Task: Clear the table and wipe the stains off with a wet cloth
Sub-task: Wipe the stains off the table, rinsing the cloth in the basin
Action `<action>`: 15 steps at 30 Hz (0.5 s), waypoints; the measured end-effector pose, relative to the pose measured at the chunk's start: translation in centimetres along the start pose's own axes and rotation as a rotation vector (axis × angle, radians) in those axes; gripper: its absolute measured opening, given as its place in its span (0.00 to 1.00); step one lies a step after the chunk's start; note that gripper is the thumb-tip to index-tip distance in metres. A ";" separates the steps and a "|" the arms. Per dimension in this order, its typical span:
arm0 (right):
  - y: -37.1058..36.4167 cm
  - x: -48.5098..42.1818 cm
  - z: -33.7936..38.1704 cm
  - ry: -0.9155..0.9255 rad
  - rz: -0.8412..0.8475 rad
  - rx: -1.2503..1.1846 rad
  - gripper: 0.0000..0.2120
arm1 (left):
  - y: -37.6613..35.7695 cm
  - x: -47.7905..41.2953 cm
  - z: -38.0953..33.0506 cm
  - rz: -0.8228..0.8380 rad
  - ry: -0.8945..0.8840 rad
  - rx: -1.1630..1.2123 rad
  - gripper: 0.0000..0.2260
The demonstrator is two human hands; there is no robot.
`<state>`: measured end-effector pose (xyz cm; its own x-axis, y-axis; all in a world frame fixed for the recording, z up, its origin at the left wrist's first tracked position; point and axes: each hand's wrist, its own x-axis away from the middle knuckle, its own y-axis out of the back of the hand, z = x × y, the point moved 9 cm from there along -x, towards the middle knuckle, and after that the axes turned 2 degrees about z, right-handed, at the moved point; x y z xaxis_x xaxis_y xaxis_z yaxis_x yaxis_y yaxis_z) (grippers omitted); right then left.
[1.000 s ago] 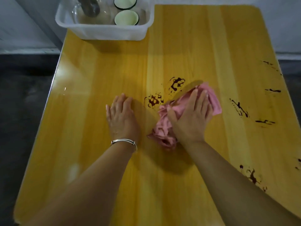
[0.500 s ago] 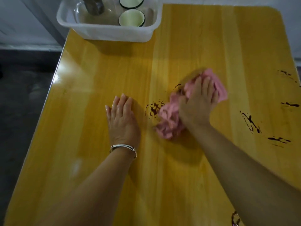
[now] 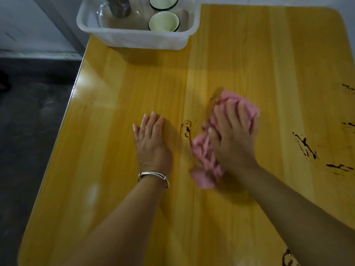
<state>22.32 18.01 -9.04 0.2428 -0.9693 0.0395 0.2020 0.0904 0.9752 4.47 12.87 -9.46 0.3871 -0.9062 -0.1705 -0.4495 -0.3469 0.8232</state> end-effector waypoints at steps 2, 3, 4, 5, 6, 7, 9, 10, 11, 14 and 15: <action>-0.6 -3.3 0.3 -0.151 -0.011 -0.058 0.29 | 0.1 0.0 0.1 -0.002 0.006 0.022 0.24; -1.1 -4.1 1.4 -0.141 0.002 -0.073 0.29 | 0.1 -0.1 0.1 0.003 0.008 0.035 0.24; -1.6 -4.2 3.2 -0.062 0.002 -0.086 0.28 | 0.1 -0.1 0.1 0.005 0.004 0.047 0.24; -1.7 -3.7 5.0 0.043 -0.025 -0.080 0.26 | 0.3 -0.1 0.0 0.003 -0.007 0.059 0.23; -1.8 -2.4 6.5 0.138 -0.053 -0.059 0.24 | 0.3 -0.1 0.0 0.002 -0.017 0.073 0.23; -1.9 -0.7 7.3 0.216 -0.056 -0.046 0.23 | 0.4 -0.1 0.0 0.002 -0.013 0.096 0.23; -2.2 3.0 7.6 0.343 -0.001 -0.031 0.20 | 0.6 -0.1 0.3 -0.002 0.018 0.144 0.23; -1.9 4.4 7.2 0.397 0.013 -0.031 0.20 | 0.8 -0.1 0.4 -0.013 0.022 0.154 0.22; -1.6 5.4 6.4 0.432 0.026 -0.030 0.20 | 0.8 0.0 0.4 -0.025 0.016 0.156 0.19; -0.8 4.1 3.0 0.315 0.009 0.000 0.22 | 0.7 0.1 0.5 -0.043 0.016 0.166 0.19; -0.3 2.4 1.7 0.186 -0.021 -0.016 0.23 | 0.7 0.1 0.6 -0.047 0.024 0.169 0.20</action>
<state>21.24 15.27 -8.89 0.4090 -0.9123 -0.0231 0.2234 0.0756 0.9718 3.70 12.37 -9.25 0.4294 -0.8825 -0.1920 -0.5583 -0.4265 0.7116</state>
